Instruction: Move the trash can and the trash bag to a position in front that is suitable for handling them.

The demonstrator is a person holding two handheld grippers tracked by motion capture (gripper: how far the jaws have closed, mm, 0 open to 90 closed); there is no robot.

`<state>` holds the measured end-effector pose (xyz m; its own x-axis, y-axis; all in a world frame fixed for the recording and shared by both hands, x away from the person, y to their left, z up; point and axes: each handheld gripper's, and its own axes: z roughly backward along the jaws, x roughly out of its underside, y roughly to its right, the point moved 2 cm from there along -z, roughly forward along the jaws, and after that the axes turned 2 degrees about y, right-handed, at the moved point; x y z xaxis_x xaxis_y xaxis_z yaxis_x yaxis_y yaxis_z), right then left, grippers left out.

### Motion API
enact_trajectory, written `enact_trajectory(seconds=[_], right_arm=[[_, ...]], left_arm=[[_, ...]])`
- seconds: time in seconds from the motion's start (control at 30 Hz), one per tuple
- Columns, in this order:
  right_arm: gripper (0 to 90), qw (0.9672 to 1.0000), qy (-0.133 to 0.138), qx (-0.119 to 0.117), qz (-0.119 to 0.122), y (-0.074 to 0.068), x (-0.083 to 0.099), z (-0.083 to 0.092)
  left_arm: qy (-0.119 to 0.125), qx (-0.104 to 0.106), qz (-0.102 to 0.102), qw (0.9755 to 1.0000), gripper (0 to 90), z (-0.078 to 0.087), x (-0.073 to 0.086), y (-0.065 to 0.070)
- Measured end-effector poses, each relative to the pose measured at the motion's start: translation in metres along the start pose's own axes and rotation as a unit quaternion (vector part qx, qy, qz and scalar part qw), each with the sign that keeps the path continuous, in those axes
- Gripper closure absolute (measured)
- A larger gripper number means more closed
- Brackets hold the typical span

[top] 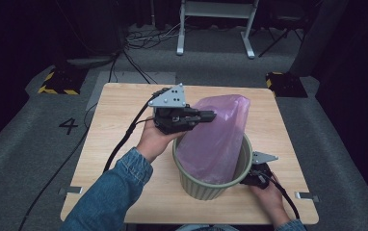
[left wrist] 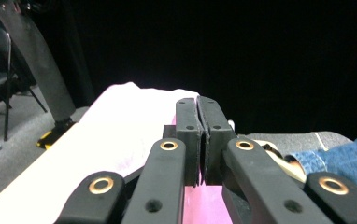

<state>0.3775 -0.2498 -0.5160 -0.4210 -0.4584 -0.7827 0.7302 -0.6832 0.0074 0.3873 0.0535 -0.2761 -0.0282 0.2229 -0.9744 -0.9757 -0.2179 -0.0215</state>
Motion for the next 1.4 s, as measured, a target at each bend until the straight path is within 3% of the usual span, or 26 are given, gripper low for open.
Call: enact_trajectory(seconds=[0.23,0.33,0.53,0.63,0.7,0.73,0.9,1.0,1.13,1.23,1.4], right_arm=[[42.3,1.0000,0.000,0.002,-0.003,0.000,0.000,0.000],[51.6,1.0000,-0.001,0.001,-0.005,0.001,0.000,0.003],[52.7,0.9996,0.025,0.016,0.004,0.002,-0.007,0.020],[54.1,0.9981,0.058,0.008,-0.019,0.007,-0.012,0.035],[54.4,0.9959,0.087,0.002,-0.025,0.009,-0.019,0.047],[53.0,0.9945,0.103,0.007,-0.012,0.010,-0.030,0.060],[50.6,0.9913,0.131,0.006,-0.006,0.015,-0.053,0.083],[49.8,0.9903,0.138,0.006,-0.014,0.023,-0.064,0.095],[48.1,0.9880,0.149,-0.020,-0.037,0.030,-0.075,0.106],[46.6,0.9872,0.151,-0.038,-0.036,0.031,-0.085,0.111],[43.5,0.9859,0.156,-0.054,-0.025,0.029,-0.109,0.118]], left_arm=[[-0.020,0.010,0.002,0.9998,87.6,0.001,0.020,0.011],[-0.037,0.009,-0.012,0.9992,87.4,0.002,0.027,0.020],[-0.072,0.010,-0.014,0.9972,87.2,0.001,0.044,0.031],[-0.091,0.008,-0.007,0.9958,87.2,0.002,0.050,0.033],[-0.102,0.003,0.006,0.9947,87.2,0.003,0.055,0.031],[-0.104,0.004,0.012,0.9945,87.2,0.004,0.057,0.030],[-0.116,0.013,0.026,0.9929,87.1,0.007,0.064,0.031],[-0.133,0.017,0.028,0.9905,86.9,0.007,0.068,0.033],[-0.160,0.026,0.038,0.9861,86.6,0.007,0.074,0.032],[-0.163,0.032,0.050,0.9848,86.4,0.008,0.076,0.031],[-0.171,0.033,0.052,0.9834,85.7,0.007,0.079,0.029]])
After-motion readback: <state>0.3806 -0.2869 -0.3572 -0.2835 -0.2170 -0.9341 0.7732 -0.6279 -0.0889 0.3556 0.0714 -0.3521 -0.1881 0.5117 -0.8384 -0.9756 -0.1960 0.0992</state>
